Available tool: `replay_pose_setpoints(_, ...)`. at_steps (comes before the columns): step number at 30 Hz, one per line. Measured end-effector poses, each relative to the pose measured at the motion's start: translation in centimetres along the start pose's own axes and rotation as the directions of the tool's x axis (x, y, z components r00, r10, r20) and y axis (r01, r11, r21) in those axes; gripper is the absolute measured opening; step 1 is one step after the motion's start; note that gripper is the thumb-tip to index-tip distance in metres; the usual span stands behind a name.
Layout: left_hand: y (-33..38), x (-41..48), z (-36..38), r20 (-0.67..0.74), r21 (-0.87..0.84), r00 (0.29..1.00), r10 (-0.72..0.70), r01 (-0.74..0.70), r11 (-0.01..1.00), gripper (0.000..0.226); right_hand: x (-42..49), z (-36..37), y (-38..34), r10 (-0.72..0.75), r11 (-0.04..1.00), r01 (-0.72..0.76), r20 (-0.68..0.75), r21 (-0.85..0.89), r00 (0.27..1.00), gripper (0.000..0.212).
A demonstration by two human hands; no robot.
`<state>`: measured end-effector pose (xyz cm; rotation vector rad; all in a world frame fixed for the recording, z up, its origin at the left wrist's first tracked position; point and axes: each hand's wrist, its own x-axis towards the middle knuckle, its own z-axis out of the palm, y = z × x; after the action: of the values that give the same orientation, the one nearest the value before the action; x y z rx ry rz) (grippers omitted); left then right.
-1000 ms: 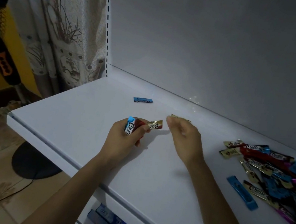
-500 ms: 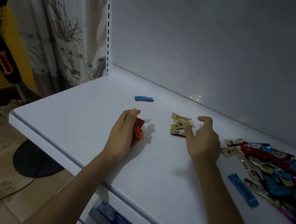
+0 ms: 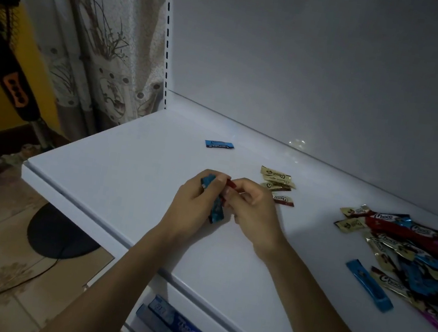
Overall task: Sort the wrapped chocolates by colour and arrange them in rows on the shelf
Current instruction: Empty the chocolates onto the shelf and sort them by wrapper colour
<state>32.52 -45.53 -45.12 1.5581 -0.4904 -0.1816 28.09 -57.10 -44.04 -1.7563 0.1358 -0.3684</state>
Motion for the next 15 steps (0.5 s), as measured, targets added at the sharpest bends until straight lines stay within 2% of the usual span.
replay_pose_setpoints(3,-0.1,0.0,0.0,0.013,0.020,0.999,0.037,-0.038,0.999,0.027,0.0,0.0,-0.2,0.061,0.997,-0.059,-0.059,0.043,0.996,0.018)
replay_pose_setpoints(6,-0.5,0.1,0.1,0.050,0.183,0.996,0.074,-0.082,0.980,0.021,0.2,-0.5,-0.1,0.132,0.990,-0.122,-0.152,0.070,0.980,0.016)
replay_pose_setpoints(9,-0.7,0.3,0.2,0.047,0.272,0.997,0.062,-0.073,0.959,0.018,0.2,-1.0,-0.1,0.159,0.985,-0.151,-0.100,0.088,0.982,0.013)
replay_pose_setpoints(12,-0.7,0.4,0.0,0.024,0.239,0.996,0.085,-0.088,0.967,0.017,0.2,-1.2,-0.3,0.190,0.978,-0.185,-0.042,0.098,0.981,0.012)
replay_pose_setpoints(15,-0.6,0.4,-0.1,-0.061,0.163,0.996,0.072,-0.061,0.985,0.020,0.1,-0.8,-0.5,0.185,0.981,-0.180,-0.079,0.070,0.979,0.006)
